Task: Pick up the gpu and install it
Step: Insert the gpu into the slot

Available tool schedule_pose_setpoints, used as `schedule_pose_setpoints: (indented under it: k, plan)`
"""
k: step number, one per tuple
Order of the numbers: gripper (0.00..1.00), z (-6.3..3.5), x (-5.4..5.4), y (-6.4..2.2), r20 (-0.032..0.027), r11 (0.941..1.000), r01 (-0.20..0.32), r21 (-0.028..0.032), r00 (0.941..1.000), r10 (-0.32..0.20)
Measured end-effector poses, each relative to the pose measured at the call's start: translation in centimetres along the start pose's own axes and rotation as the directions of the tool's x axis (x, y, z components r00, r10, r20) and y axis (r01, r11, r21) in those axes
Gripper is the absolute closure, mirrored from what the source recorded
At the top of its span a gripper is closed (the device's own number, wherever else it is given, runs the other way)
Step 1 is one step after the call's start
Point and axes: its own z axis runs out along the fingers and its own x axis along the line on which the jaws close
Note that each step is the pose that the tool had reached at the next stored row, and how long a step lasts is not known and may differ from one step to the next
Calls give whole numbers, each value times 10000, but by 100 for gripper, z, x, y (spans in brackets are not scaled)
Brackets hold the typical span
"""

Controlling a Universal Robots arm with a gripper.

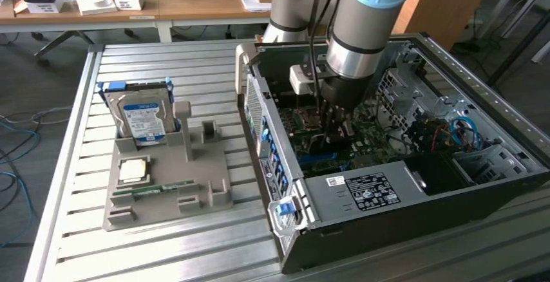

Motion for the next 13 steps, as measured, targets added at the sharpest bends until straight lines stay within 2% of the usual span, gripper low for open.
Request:
schedule_pose_setpoints:
  k: [1,2,3,5,7,8,10,11,13]
  plan:
    - [74,0,0,1,-65,10000,-2,3,10000,2]
    - [74,0,0,0,-95,10000,-2,3,10000,2]
    - [74,-1,0,0,-96,10000,-2,3,10000,2]
    - [74,-1,1,1,108,10000,-8,-7,9999,8]
    - [74,-1,0,1,117,10000,-10,-6,9999,10]
    - [74,0,0,1,94,10000,-9,-4,10000,9]
    - [74,1,0,0,-13,10000,-6,2,10000,6]
    - [74,1,1,0,-37,10000,-4,3,10000,4]
    - [74,0,1,0,-41,10000,-4,2,10000,4]
